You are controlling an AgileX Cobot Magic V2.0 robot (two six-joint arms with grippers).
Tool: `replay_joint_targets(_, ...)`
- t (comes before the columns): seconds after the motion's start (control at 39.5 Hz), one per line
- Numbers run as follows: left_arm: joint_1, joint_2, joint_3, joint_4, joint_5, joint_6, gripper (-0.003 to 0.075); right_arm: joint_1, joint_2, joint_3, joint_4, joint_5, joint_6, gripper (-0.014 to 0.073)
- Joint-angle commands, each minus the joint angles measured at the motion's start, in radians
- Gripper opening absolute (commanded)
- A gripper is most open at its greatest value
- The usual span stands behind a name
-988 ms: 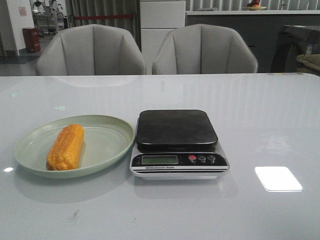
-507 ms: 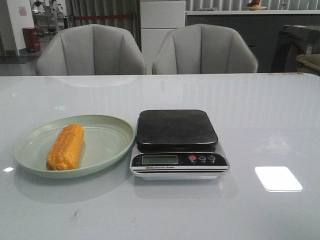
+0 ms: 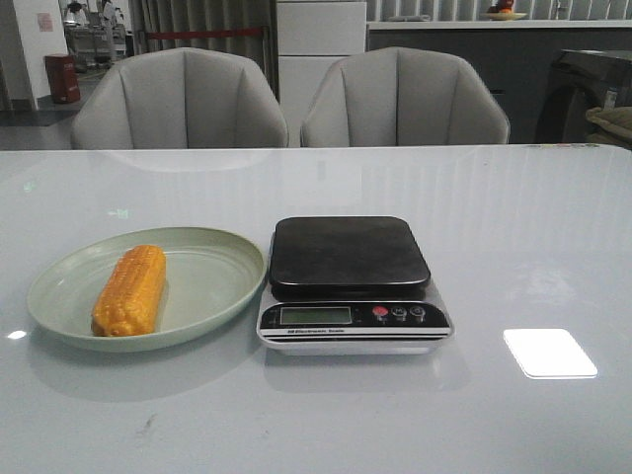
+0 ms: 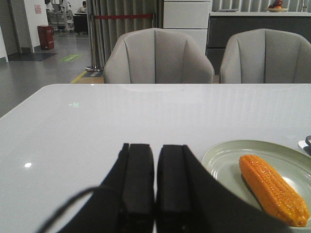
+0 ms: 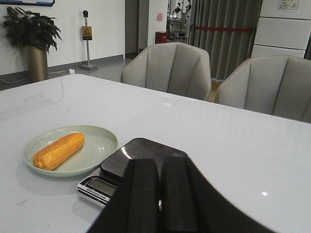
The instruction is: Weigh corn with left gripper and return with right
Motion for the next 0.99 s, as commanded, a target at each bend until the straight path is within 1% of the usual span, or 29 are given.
replay_joint_targets(0.0,-0.001,-0.022,0.033,0.002,-0.071,-0.002,0.0114,-0.004,0.011,-0.025,-0.008,-0.068,-0.012,0.0162)
replay_joint_targets(0.15,-0.001,-0.022,0.033,0.002,-0.071,-0.002,0.0114,-0.007,0.011,-0.013,-0.009,-0.075,-0.012,0.0162)
replay_joint_targets(0.23,-0.001,-0.022,0.033,0.002,-0.071,-0.002,0.0114,-0.022,0.011,-0.003,-0.033,-0.07,-0.012,0.0162)
replay_joint_targets(0.41,-0.001,-0.022,0.033,0.002,-0.071,-0.002,0.0114,-0.148,0.011,-0.001,-0.078,-0.053,-0.009,0.0162)
replay_joint_targets(0.51,-0.001,-0.022,0.033,0.002,-0.071,-0.002,0.0114,-0.213,0.011,0.01,-0.14,-0.051,0.058,0.0162)
replay_joint_targets(0.63,-0.001,-0.022,0.033,0.002,-0.071,-0.002,0.0114,-0.277,0.011,0.034,-0.261,-0.059,0.217,0.0162)
replay_joint_targets(0.71,-0.001,-0.022,0.033,0.002,-0.071,-0.002,0.0114,-0.3,0.011,0.062,-0.298,-0.086,0.277,0.0162)
replay_joint_targets(0.81,-0.001,-0.022,0.033,0.002,-0.071,-0.002,0.0114,-0.318,0.011,0.111,-0.301,-0.151,0.284,0.0162)
replay_joint_targets(0.96,-0.001,-0.022,0.033,0.002,-0.071,-0.002,0.0114,-0.318,-0.008,0.172,-0.301,-0.235,0.284,0.0162)
